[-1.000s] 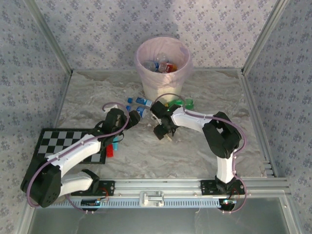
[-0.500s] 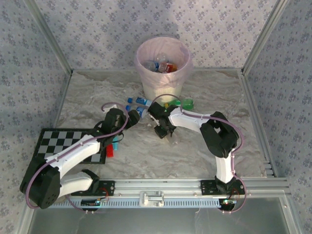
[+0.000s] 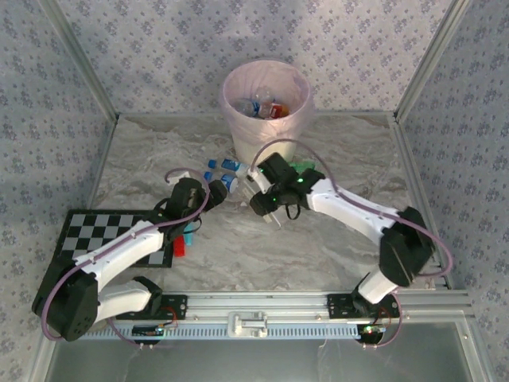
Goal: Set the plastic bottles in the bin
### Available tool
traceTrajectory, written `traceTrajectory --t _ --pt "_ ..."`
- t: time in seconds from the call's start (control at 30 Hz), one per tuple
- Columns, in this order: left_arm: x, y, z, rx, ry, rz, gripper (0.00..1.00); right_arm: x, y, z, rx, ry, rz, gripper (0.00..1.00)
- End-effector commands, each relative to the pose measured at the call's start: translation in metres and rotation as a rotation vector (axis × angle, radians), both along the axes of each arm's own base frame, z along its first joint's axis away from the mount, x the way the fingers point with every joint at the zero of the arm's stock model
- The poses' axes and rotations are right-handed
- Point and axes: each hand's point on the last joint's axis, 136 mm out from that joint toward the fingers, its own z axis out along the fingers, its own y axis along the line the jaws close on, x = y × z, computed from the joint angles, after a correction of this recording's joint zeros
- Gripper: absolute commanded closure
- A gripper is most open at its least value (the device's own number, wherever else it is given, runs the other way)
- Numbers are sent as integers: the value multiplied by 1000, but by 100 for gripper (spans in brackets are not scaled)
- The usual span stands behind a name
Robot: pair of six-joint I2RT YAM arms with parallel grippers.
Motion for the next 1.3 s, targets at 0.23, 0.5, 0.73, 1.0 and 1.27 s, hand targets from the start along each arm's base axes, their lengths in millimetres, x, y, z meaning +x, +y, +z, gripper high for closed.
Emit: traceTrajectory --t 0.23,0.5,0.73,1.0,1.27 --pt "-2 4 3 -9 -18 19 0 20 -25 161 502 -301 29 59" --pt "-7 8 3 -26 -21 35 0 82 -71 249 655 -533 -218 56" --pt "-15 17 7 -13 -30 51 0 131 -65 301 766 -617 -273 61" --pt "-29 38 16 -5 -64 105 0 197 -51 314 761 -672 -360 61" --pt "-42 57 22 -1 -88 154 0 242 -32 255 678 -591 -423 60"
